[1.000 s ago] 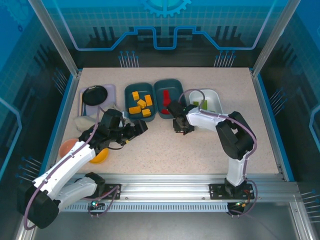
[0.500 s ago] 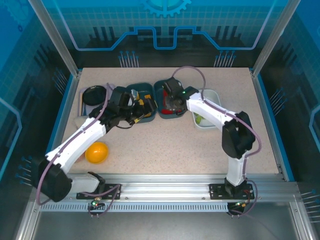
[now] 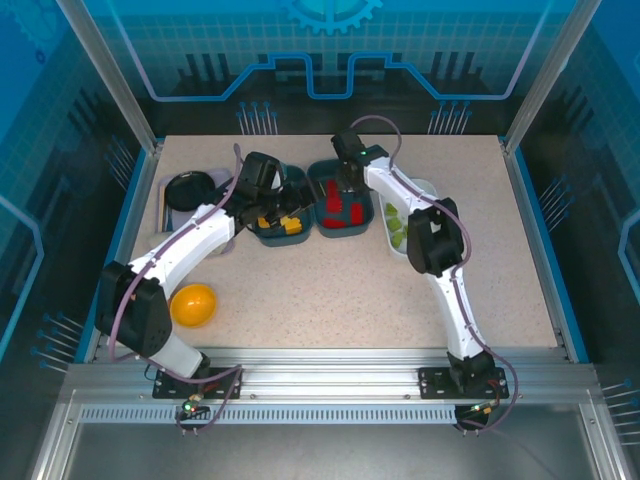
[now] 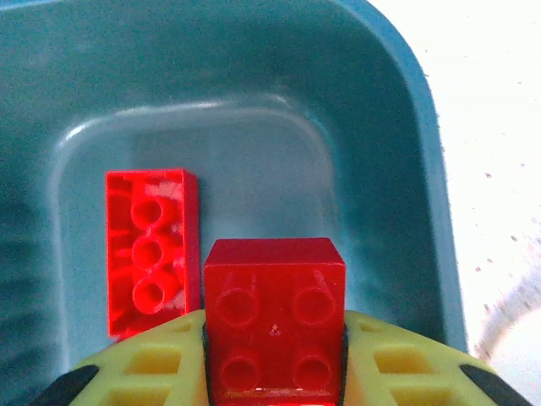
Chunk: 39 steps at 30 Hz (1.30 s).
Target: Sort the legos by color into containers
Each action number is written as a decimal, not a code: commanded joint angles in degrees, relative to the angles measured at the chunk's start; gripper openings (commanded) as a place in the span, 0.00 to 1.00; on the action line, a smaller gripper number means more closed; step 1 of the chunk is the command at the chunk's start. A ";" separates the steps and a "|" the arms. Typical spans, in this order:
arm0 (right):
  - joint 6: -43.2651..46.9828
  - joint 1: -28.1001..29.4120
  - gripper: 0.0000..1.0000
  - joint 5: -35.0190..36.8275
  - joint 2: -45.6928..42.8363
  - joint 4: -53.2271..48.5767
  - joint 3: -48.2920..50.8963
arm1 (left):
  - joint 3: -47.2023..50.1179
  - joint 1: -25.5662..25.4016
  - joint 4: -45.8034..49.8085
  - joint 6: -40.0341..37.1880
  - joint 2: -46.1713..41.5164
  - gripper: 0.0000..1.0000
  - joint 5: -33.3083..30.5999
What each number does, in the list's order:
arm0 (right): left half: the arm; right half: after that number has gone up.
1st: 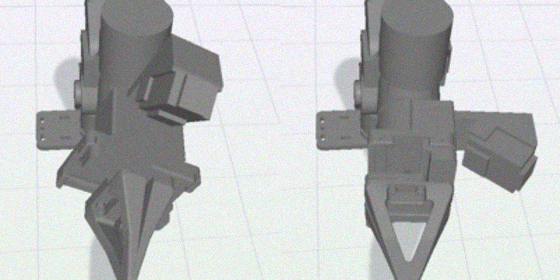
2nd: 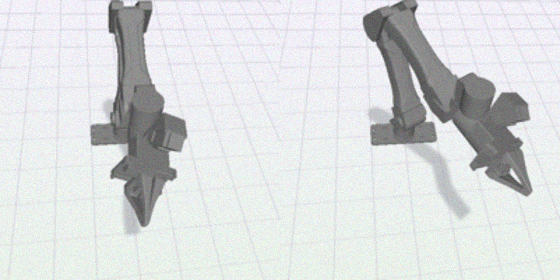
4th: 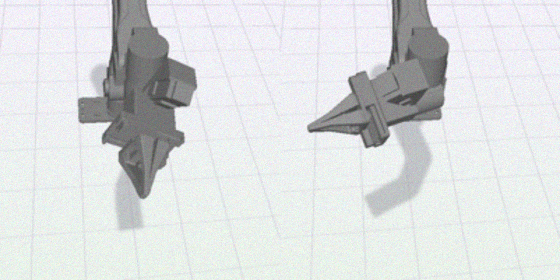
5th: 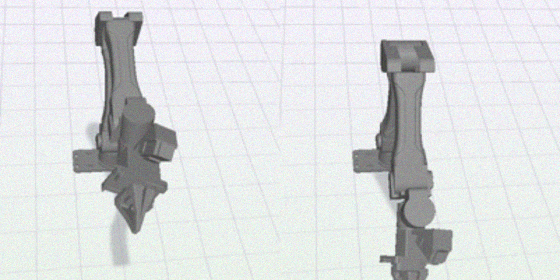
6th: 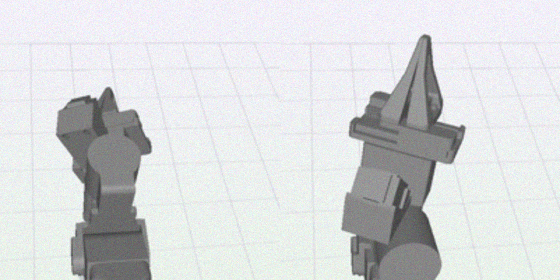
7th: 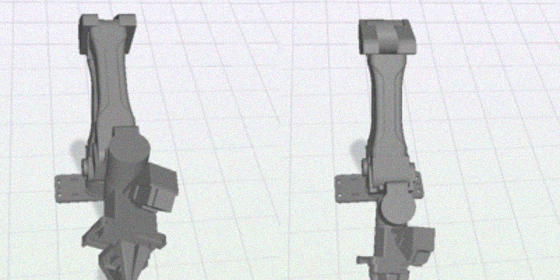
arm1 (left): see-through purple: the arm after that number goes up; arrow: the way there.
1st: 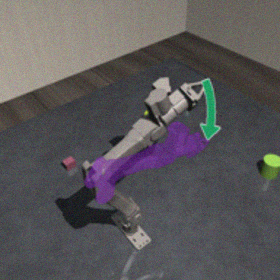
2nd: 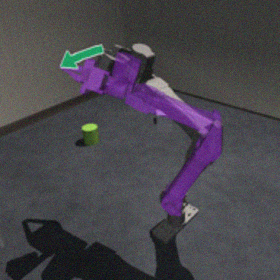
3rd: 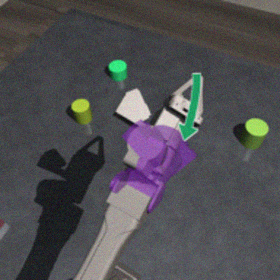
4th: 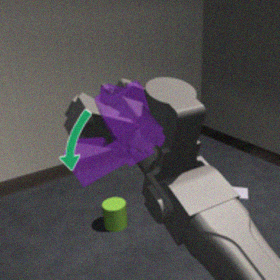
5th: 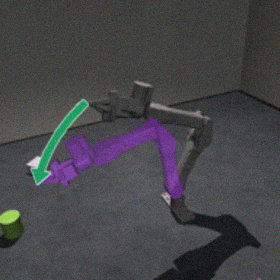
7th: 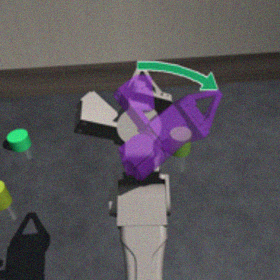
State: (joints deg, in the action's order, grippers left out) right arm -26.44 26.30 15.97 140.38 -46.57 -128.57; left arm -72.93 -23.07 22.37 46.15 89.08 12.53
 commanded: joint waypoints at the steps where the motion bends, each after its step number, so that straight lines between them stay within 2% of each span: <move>1: 1.26 -0.16 0.32 -1.23 4.51 -6.68 -6.68 | -1.05 0.45 -0.40 -1.74 -0.18 0.99 1.09; 5: 0.42 -0.38 0.38 -1.71 5.54 -6.59 -7.74 | 0.52 0.49 -0.11 -1.58 -1.35 0.98 0.43; 9: -0.53 -0.25 0.50 -2.77 4.93 -7.57 -9.62 | 1.26 0.50 1.38 -1.59 -3.20 0.98 -0.56; 13: -0.22 0.87 0.61 -3.91 0.03 -6.81 -9.00 | 1.08 0.45 4.94 -2.34 -5.85 0.99 -1.88; 17: 0.18 2.46 0.65 -3.08 -10.14 -3.85 -3.16 | 2.13 0.48 8.13 -2.97 -9.62 0.99 -3.36; 20: 0.49 3.59 0.71 -0.58 -22.04 1.79 9.25 | 3.52 0.57 10.83 -3.63 -12.98 0.99 -3.58; 21: 0.75 3.90 0.80 0.24 -26.87 5.18 15.55 | 4.18 0.65 11.54 -4.22 -14.20 0.99 -3.34; 22: 1.40 3.97 0.99 0.57 -31.94 8.48 21.57 | 4.76 0.66 12.26 -4.92 -15.25 0.99 -3.42; 26: 4.24 4.02 1.00 1.88 -53.50 21.55 47.98 | 8.29 0.86 16.41 -7.84 -20.41 0.99 -7.94; 28: 3.60 3.97 1.00 6.92 -62.49 21.63 56.72 | 9.76 1.01 18.31 -9.55 -23.04 0.99 -11.25; 30: 1.07 3.23 1.00 14.19 -70.33 18.15 63.68 | 9.88 0.96 22.13 -10.66 -24.66 0.99 -19.00; 31: 0.48 2.13 1.00 15.37 -73.34 17.26 66.68 | 9.45 0.93 25.24 -9.52 -24.86 0.99 -25.12; 33: 1.52 -2.27 1.00 12.94 -80.99 19.57 76.11 | 10.02 1.05 28.90 -9.84 -25.32 0.99 -37.01; 35: 5.81 -6.96 1.00 8.62 -88.48 26.45 86.31 | 14.32 1.10 23.88 -16.88 -27.37 0.99 -41.40; 37: 8.35 -9.46 1.00 8.55 -95.32 34.36 95.71 | 20.47 1.25 15.61 -24.64 -30.11 0.99 -43.99; 39: 13.75 -10.23 1.00 10.05 -100.54 42.50 104.37 | 27.00 1.81 8.74 -28.35 -32.81 0.99 -47.46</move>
State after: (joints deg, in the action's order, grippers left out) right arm -19.59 17.21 25.28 44.58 -18.13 -31.79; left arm -51.94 -22.22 38.87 28.01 58.92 -24.12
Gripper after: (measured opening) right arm 0.999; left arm 0.990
